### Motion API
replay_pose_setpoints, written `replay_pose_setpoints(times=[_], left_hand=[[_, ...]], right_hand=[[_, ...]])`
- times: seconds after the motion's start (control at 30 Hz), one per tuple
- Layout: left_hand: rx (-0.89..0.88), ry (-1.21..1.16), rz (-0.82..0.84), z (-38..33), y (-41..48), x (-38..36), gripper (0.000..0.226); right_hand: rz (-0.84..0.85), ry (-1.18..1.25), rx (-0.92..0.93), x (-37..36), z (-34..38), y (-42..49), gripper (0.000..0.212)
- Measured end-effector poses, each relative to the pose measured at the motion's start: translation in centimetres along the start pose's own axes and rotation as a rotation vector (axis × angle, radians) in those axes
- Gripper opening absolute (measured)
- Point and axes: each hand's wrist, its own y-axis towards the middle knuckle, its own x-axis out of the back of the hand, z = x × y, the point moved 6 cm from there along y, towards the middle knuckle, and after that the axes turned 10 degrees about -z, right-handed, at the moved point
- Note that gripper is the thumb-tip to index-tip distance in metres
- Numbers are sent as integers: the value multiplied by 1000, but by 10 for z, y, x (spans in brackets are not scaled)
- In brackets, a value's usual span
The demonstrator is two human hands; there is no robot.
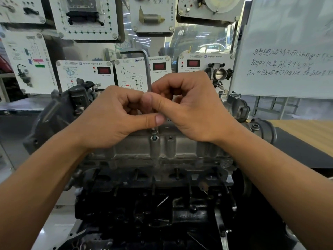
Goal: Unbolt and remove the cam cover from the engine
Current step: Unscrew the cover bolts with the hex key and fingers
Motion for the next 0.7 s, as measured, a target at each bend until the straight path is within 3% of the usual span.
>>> replay_pose_setpoints(times=[0.1,0.37,0.53,0.7], left_hand=[[-2,-79,37,0,-1,2,16],[24,-61,62,1,-1,4,15],[-8,-62,-13,1,-1,3,23],[-12,-66,-92,-1,-1,4,51]], right_hand=[[50,34,-1,-3,-1,0,14],[100,110,-35,-5,-3,-1,17],[16,60,10,-1,-1,-2,12],[-46,58,24,1,2,-2,10]])
